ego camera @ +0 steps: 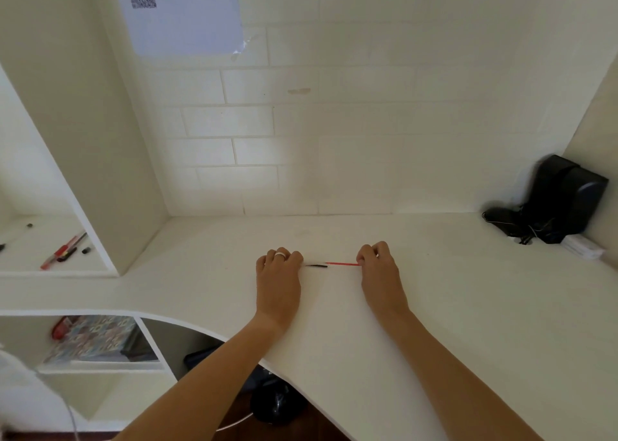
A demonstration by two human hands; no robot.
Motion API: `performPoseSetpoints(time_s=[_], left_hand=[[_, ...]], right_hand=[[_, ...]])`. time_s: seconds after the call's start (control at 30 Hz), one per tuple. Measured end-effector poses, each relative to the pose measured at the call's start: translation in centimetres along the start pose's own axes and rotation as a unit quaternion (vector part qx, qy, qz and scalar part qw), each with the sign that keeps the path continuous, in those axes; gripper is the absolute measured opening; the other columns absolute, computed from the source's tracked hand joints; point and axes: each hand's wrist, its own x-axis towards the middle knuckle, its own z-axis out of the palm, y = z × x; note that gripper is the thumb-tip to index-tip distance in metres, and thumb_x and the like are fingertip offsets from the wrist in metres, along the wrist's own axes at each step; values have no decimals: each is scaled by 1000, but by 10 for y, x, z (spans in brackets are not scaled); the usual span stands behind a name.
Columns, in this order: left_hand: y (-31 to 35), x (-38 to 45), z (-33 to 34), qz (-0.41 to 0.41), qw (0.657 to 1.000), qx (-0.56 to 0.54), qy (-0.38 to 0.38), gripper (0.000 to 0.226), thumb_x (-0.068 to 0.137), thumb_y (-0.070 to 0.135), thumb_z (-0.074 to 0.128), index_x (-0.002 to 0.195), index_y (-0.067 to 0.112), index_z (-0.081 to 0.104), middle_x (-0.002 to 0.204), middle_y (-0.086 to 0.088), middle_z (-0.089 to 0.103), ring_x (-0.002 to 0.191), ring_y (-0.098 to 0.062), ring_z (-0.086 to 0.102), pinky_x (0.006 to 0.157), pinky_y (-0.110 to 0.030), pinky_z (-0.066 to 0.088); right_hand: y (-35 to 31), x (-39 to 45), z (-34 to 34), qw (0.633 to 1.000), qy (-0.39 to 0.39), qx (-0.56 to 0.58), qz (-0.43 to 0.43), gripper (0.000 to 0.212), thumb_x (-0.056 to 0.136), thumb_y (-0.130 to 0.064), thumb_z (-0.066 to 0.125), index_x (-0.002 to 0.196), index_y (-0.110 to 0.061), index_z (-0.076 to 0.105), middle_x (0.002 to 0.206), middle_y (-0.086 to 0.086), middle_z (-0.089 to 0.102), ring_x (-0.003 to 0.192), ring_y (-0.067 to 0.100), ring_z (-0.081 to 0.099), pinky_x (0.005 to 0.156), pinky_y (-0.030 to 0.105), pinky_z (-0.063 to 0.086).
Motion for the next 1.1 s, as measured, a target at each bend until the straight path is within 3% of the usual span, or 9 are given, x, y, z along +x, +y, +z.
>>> performPoseSetpoints(time_s=[0.1,0.2,0.37,0.6,0.73,0.8,0.87,0.97,1.1], left_hand=[[-1,0,2,9,1000,-1,-5,31,81,-4,57,90,23,66,87,5,59,87,-18,50,85,-27,28],[-1,0,1,12,1000,-8,-4,31,80,-5,57,91,22,68,88,4,60,89,-18,50,87,-28,30],[-1,0,2,18,1000,-7,5,29,81,-2,62,94,23,68,92,4,61,92,-18,50,88,-27,30],[4,0,-4,58,998,-31,8,29,83,1,64,103,22,70,95,3,64,94,-17,53,88,-30,38],[6,-1,-7,89,995,-38,1,21,89,8,63,103,22,69,95,4,64,93,-18,56,84,-32,40],[6,-1,-7,78,996,-41,10,19,91,8,62,102,22,68,94,4,64,92,-18,55,82,-31,39],[6,-1,-6,55,998,-33,18,20,90,6,61,100,23,67,93,5,63,91,-18,54,81,-29,36],[3,-1,-4,30,999,-23,25,20,91,6,60,98,24,65,92,6,62,91,-17,53,80,-28,34],[4,-2,-5,57,998,-36,17,16,94,10,59,98,22,68,92,5,63,90,-17,55,82,-30,37]], right_hand=[[2,1,1,1000,-15,10,-16,15,96,1,52,91,-12,59,89,-1,45,75,21,47,65,28,37],[4,2,1,999,-28,29,-27,14,100,-7,52,93,-11,63,89,4,53,79,23,53,69,34,48],[3,3,3,998,-36,37,-44,14,97,-4,56,97,-9,69,95,5,56,86,23,57,77,34,51],[-2,-1,3,991,32,-6,-127,20,84,10,66,89,-9,65,91,2,55,77,18,55,66,28,52],[-9,-3,-1,979,50,18,-198,11,94,-1,64,102,-8,66,101,2,58,86,18,59,77,28,54],[-13,-5,-6,980,55,49,-186,22,98,-9,61,120,-7,62,116,6,58,100,18,62,89,29,55],[-13,-6,-10,984,69,84,-144,30,98,-10,61,127,-6,58,123,8,55,101,18,63,90,27,56],[-8,-5,-7,988,62,91,-106,23,95,-5,63,118,-4,63,117,9,57,94,23,66,85,29,56],[-8,-4,-4,988,40,76,-126,14,96,-2,60,108,-8,66,102,5,61,93,24,64,81,32,55]])
